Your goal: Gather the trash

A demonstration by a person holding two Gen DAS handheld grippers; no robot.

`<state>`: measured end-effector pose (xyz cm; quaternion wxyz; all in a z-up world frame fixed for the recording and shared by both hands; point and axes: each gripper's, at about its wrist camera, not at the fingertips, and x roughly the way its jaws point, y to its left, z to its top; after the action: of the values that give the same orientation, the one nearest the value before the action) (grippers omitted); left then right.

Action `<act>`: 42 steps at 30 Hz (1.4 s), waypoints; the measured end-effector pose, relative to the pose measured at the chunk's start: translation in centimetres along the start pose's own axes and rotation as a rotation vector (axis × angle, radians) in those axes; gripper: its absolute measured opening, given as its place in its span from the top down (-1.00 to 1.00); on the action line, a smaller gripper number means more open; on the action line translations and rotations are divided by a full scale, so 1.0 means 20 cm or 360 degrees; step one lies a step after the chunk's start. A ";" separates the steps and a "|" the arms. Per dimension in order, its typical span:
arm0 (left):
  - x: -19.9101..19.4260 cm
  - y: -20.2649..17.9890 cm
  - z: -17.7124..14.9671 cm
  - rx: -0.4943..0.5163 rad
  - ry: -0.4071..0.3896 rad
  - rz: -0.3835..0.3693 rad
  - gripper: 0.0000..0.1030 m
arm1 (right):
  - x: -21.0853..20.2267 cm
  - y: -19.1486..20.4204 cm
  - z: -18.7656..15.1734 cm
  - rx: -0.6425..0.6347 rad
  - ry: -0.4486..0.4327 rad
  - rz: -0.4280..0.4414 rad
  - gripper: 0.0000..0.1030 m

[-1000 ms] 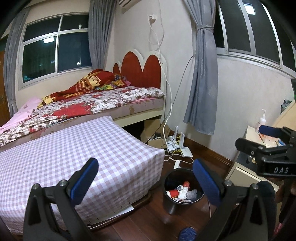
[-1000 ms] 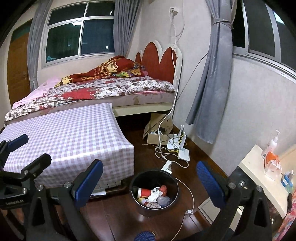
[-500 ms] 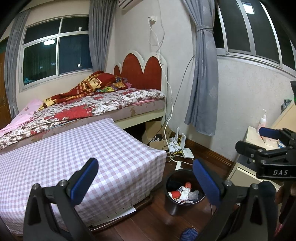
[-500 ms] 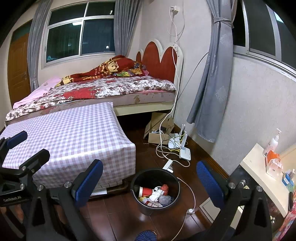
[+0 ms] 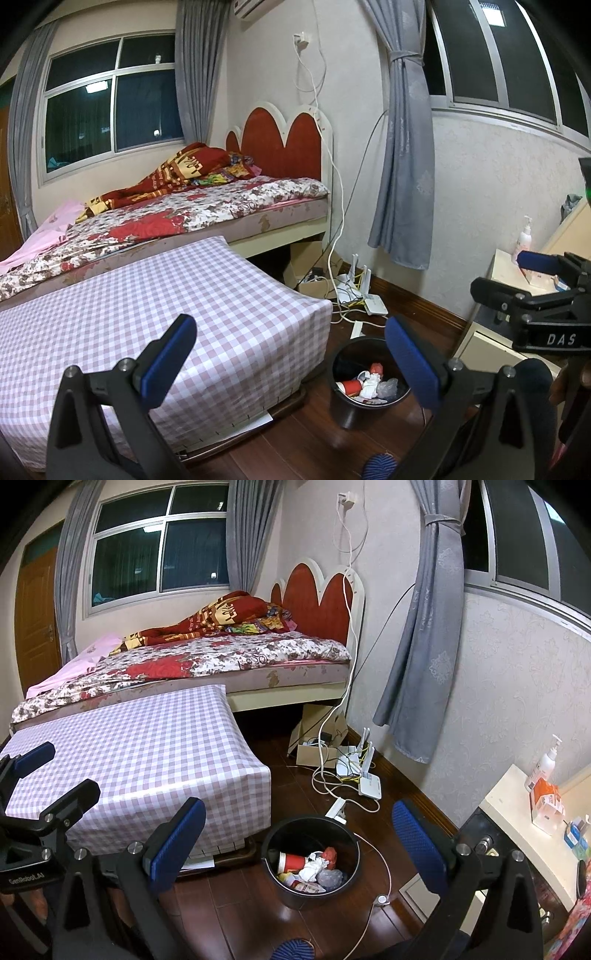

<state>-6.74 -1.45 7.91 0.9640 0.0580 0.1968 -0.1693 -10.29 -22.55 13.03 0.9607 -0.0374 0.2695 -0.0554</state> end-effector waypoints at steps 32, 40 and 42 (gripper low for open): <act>0.00 0.00 0.02 0.0036 -0.0019 -0.0030 -0.98 | -0.01 0.01 0.01 -0.0006 -0.0003 -0.0005 -0.98; 0.00 0.02 0.01 0.0044 -0.0011 -0.0051 -0.98 | -0.01 0.01 0.01 -0.0006 -0.0002 -0.0002 -0.98; 0.00 0.02 0.01 0.0046 -0.0010 -0.0061 -0.98 | -0.01 0.01 0.01 -0.0006 -0.0003 -0.0002 -0.98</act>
<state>-6.44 -1.10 8.07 0.9603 0.0675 0.1924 -0.1906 -10.37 -22.39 13.41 0.9608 -0.0395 0.2688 -0.0553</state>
